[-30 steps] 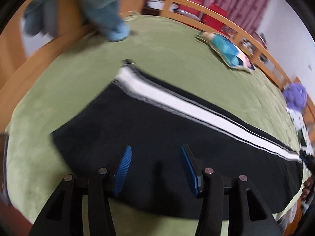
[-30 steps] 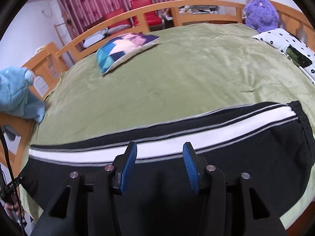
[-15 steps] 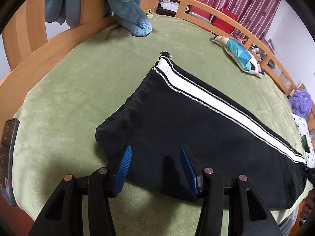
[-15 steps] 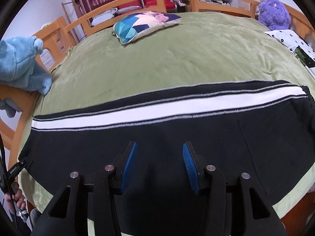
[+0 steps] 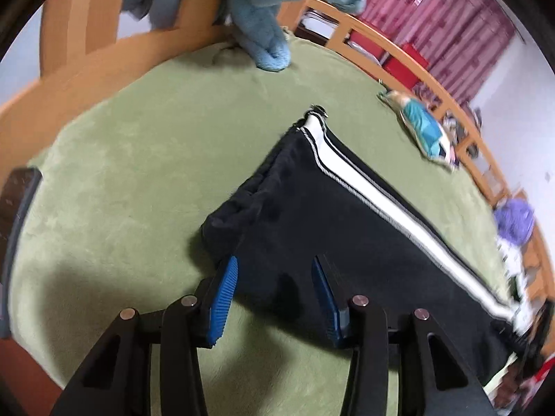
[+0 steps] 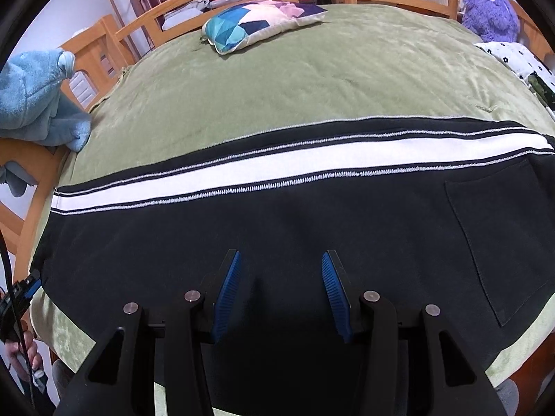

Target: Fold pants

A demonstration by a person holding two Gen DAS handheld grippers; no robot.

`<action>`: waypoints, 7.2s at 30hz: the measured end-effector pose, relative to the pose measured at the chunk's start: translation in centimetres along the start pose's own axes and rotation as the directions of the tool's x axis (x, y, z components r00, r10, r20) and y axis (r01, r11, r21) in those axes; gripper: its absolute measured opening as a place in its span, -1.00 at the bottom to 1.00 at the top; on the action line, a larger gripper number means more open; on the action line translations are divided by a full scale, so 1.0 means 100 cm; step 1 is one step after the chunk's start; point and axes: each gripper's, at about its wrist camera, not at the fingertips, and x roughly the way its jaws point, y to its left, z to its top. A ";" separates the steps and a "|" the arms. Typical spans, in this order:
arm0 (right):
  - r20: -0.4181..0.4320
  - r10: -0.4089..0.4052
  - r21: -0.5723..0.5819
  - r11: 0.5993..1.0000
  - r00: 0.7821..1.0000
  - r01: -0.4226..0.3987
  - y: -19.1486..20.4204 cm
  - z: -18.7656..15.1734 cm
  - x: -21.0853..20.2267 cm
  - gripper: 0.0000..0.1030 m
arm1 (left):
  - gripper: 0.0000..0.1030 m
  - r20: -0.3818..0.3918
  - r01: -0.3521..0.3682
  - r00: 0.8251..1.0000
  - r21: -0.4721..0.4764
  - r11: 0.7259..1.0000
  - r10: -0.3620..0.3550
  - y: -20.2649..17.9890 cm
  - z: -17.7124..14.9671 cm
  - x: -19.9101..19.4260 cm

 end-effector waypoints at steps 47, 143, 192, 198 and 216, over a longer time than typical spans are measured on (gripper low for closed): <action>0.173 0.007 0.056 0.998 0.985 -0.016 -0.149 -0.028 -0.090 -0.07 | -0.70 0.035 0.078 0.992 0.567 0.820 -0.119 -0.365 -0.085 -0.029; 0.102 0.497 0.024 0.865 0.862 -0.501 -0.039 0.005 -0.021 -0.79 | 0.47 -0.135 0.084 0.991 0.475 0.876 -0.022 -0.226 -0.077 -0.006; 0.148 -0.149 0.302 0.948 0.978 0.098 -0.325 -0.040 -0.099 -0.01 | 0.13 -0.323 0.144 0.946 0.447 0.883 0.009 -0.272 -0.084 0.099; 0.200 -0.037 0.495 0.866 0.979 -0.068 -0.400 -0.054 -0.074 -0.01 | 0.13 -0.345 0.201 0.938 0.444 0.873 -0.040 -0.276 -0.089 0.117; 0.411 0.035 0.459 0.855 0.911 -0.240 -0.351 0.025 -0.080 -0.70 | -0.82 -0.340 0.393 0.894 0.285 0.874 -0.291 -0.267 -0.029 0.089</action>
